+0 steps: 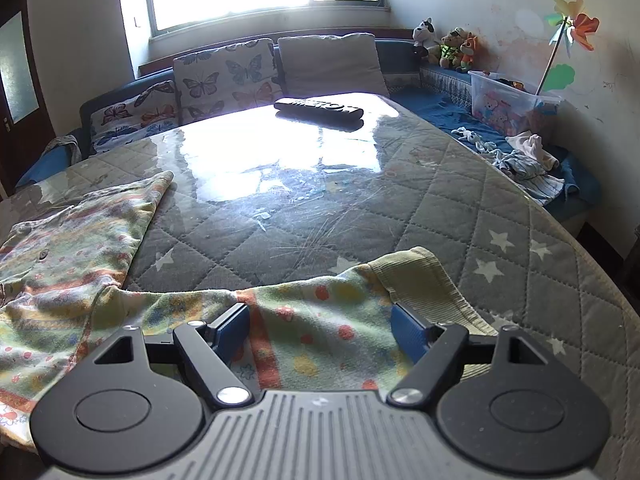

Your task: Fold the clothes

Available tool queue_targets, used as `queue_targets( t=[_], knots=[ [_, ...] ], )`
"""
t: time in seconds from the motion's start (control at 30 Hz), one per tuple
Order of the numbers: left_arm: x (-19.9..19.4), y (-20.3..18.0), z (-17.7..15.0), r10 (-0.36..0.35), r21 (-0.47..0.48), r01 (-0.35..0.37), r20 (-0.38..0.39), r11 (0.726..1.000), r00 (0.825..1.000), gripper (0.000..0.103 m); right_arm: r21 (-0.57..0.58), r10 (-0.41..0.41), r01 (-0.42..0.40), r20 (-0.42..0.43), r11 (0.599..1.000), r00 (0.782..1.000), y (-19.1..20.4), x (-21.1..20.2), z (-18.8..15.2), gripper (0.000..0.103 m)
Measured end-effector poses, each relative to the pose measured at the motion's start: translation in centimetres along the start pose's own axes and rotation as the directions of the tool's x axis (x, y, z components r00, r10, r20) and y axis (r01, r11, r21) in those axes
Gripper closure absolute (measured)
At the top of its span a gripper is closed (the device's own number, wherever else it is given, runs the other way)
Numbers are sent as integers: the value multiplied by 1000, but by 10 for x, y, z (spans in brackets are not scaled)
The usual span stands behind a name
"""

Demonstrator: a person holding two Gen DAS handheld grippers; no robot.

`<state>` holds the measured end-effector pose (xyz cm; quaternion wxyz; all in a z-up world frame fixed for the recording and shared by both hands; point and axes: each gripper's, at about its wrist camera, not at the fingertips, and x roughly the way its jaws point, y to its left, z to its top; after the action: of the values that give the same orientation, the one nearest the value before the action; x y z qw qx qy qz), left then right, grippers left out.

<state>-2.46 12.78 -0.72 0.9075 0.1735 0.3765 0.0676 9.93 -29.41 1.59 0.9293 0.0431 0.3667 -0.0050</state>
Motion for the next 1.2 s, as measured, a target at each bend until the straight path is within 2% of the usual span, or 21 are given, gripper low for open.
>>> queue_targets(
  t=[0.03, 0.13, 0.23, 0.37, 0.43, 0.53, 0.63, 0.77, 0.9, 1.2],
  knots=[
    [3, -3, 1, -9, 1, 9, -1, 1000, 1000, 86, 0, 0, 0, -1, 1000, 1000, 0, 0, 0, 23],
    [9, -6, 2, -22, -6, 22, 3, 1000, 1000, 57, -3, -2, 2, -1, 1000, 1000, 1, 0, 0, 23],
    [16, -7, 2, -30, -16, 30, 6, 999, 1000, 58, -7, -8, 8, -2, 1000, 1000, 2, 1, 0, 23],
    [25, 3, 5, -32, -53, 32, 3, 998, 999, 83, -9, -12, 12, -5, 1000, 1000, 2, 2, 0, 22],
    [26, 9, 5, -8, -67, 9, 13, 998, 1000, 95, -10, -11, 11, -7, 1000, 1000, 2, 2, 1, 22],
    [24, 28, 5, 48, -131, -43, 29, 990, 998, 97, -12, -13, 13, -10, 1000, 1000, 2, 2, 2, 22],
    [25, 58, 0, 131, -232, -128, -5, 964, 991, 97, -16, -19, 18, -10, 1000, 1000, 3, 3, 2, 22],
    [27, 98, -7, 234, -359, -240, -63, 902, 970, 98, -21, -22, 22, -11, 1000, 1000, 4, 4, 3, 22],
    [32, 130, -23, 259, -458, -287, -125, 841, 958, 98, -25, -26, 26, -12, 999, 1000, 5, 6, 4, 22],
    [35, 136, -41, 262, -466, -317, -181, 826, 948, 98, -48, -22, 21, -19, 999, 1000, 12, 10, 7, 22]
  ],
)
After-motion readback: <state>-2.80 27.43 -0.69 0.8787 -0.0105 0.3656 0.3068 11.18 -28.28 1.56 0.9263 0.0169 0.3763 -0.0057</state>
